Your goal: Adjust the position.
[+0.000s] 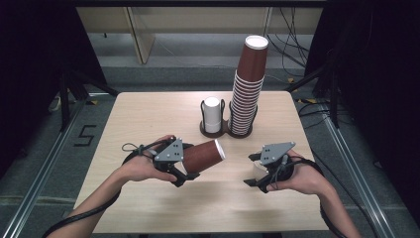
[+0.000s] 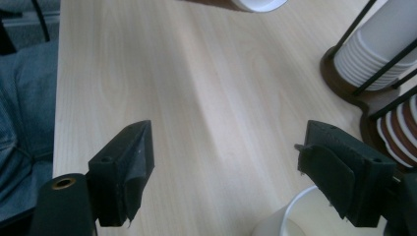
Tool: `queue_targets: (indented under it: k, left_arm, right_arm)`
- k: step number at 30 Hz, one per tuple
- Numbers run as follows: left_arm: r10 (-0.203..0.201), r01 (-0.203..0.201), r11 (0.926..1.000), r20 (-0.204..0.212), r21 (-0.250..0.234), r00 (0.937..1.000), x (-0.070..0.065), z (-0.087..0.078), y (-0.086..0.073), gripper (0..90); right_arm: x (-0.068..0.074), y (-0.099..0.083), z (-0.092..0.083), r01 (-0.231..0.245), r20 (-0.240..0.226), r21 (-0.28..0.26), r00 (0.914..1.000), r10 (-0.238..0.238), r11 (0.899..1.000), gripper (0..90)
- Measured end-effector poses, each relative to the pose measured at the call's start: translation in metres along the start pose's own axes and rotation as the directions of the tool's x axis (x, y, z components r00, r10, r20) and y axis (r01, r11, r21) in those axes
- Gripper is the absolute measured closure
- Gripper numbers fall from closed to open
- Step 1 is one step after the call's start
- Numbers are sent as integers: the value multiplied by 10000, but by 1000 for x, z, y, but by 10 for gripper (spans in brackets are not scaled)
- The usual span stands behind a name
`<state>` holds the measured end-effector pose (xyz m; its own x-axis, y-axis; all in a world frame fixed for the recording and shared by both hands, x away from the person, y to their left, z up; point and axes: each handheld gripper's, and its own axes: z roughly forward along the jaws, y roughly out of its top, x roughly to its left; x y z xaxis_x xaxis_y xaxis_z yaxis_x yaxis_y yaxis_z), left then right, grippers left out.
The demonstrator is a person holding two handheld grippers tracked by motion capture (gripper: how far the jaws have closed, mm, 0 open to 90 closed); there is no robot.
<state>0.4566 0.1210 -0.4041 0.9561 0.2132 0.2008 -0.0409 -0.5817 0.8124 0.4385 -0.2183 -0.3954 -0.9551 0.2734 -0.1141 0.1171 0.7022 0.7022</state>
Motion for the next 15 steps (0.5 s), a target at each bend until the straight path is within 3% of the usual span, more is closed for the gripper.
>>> queue_targets:
  k: [5, 9, 11, 15]
  left_arm:
    - [5, -5, 10000, 58, 34, 10000, 0, -1, -2, 113]
    - [-266, 269, 9994, 153, -217, 9995, -1, -1, -4, 113]
    - [-369, 376, 9987, 184, -354, 9991, -1, -2, -5, 112]
    - [-515, 530, 9967, 246, -620, 9984, -2, -5, -7, 111]
  right_arm:
    - [1, 1, 3, 93, -128, 111, 9999, -92, 9999, 210]
    - [0, -1, 6, -218, -304, -262, 9993, 210, 9994, 206]
    - [3, -3, 10, -621, -474, -461, 9971, 599, 9970, 206]
    - [6, -3, 15, -582, -547, -752, 9970, 542, 9955, 207]
